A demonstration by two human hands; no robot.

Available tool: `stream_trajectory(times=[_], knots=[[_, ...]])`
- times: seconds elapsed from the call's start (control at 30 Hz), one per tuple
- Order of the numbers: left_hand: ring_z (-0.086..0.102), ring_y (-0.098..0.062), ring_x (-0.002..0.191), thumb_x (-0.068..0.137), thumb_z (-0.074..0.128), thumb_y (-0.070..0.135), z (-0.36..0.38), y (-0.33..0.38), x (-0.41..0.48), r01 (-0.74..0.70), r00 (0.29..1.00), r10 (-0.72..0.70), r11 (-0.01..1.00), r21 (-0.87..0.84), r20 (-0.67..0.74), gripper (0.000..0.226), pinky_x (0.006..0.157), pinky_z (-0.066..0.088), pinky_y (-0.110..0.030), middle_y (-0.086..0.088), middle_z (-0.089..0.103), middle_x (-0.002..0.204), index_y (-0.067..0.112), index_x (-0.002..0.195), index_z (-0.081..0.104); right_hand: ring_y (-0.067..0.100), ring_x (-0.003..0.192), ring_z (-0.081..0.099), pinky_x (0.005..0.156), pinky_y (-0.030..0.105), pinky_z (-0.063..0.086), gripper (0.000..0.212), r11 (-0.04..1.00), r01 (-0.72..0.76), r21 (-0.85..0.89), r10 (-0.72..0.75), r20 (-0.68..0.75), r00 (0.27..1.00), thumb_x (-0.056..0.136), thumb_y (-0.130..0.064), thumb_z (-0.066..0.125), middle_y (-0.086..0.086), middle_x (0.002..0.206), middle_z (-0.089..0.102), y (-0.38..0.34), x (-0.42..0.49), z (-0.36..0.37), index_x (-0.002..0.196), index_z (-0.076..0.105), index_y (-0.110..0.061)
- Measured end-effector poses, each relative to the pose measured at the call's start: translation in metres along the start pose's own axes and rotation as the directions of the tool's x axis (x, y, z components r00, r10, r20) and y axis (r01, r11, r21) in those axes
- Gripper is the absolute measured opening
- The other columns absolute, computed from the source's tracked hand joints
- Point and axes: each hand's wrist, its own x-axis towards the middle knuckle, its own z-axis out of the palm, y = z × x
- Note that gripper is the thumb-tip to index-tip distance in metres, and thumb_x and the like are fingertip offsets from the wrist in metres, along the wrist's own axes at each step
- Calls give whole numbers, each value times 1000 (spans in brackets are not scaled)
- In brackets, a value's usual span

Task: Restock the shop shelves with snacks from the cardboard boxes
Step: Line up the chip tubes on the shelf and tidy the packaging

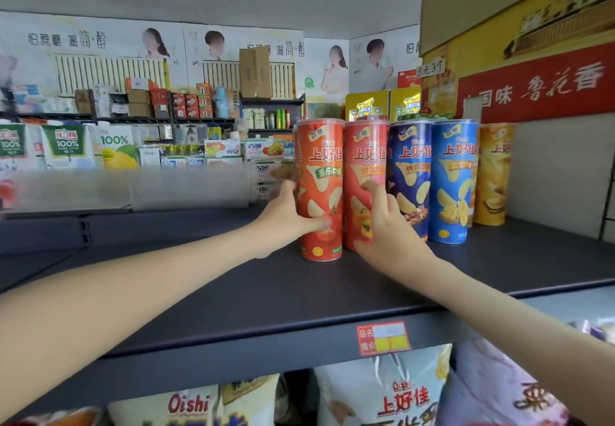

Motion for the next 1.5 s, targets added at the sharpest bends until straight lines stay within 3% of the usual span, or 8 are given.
stream_trajectory(times=[0.3,0.5,0.63,0.77,0.93,1.07,1.23,1.5], knots=[[55,-19,113,77,79,28,12,29,-25,203,972,-191,976,76,-140,76,91,50,-39,-3,54,131,20,131,26,29,108,53,83,27,40,41,992,-77,101,55,211,976,88,-12,63,13,120,50,5,-7,-28,124,46,-3],[51,-12,105,89,67,31,10,64,-102,236,909,-135,946,222,-394,51,83,40,-25,0,54,124,15,132,44,26,102,58,83,20,36,24,949,48,310,-92,127,988,88,-10,61,11,110,62,-37,-29,-33,111,60,-4],[61,-6,90,89,65,23,0,55,-199,183,777,7,954,236,-629,25,83,47,-23,11,64,101,21,113,59,20,87,61,79,24,43,17,750,163,641,-212,-1,977,86,0,56,4,94,66,-112,-85,-29,99,63,-10],[59,-3,83,90,61,9,-7,13,-316,294,596,-42,941,170,-802,14,78,46,-18,9,62,90,18,101,62,21,80,63,76,31,47,18,576,106,811,-364,139,921,84,0,58,3,85,68,-187,-162,4,93,63,-14],[60,-15,68,95,57,13,-17,-83,-456,509,342,-492,813,-282,-801,15,67,50,-30,2,65,75,24,86,60,20,88,60,72,20,39,13,599,-165,784,-486,520,703,88,-6,58,5,90,66,-266,-243,74,98,66,-8],[56,-17,62,94,58,14,-34,-141,-577,516,89,-704,638,-572,-704,8,58,45,-27,-6,63,77,16,87,60,19,88,60,79,34,49,13,659,-362,659,-486,741,463,92,-15,57,4,93,65,-344,-315,136,83,59,-24],[58,-20,70,95,57,15,-82,-186,-733,509,-199,-777,439,-740,-598,12,60,48,-30,-9,63,88,22,85,59,22,77,60,65,33,52,9,658,-570,492,-451,864,224,92,-12,58,5,79,60,-463,-407,199,85,58,-17],[55,-15,66,96,54,12,-181,-229,-882,523,-415,-745,275,-807,-522,2,54,44,-24,-5,57,78,12,98,54,19,93,63,82,34,56,9,747,-608,269,-433,891,-137,96,-15,59,5,99,62,-614,-498,267,105,60,-17]])
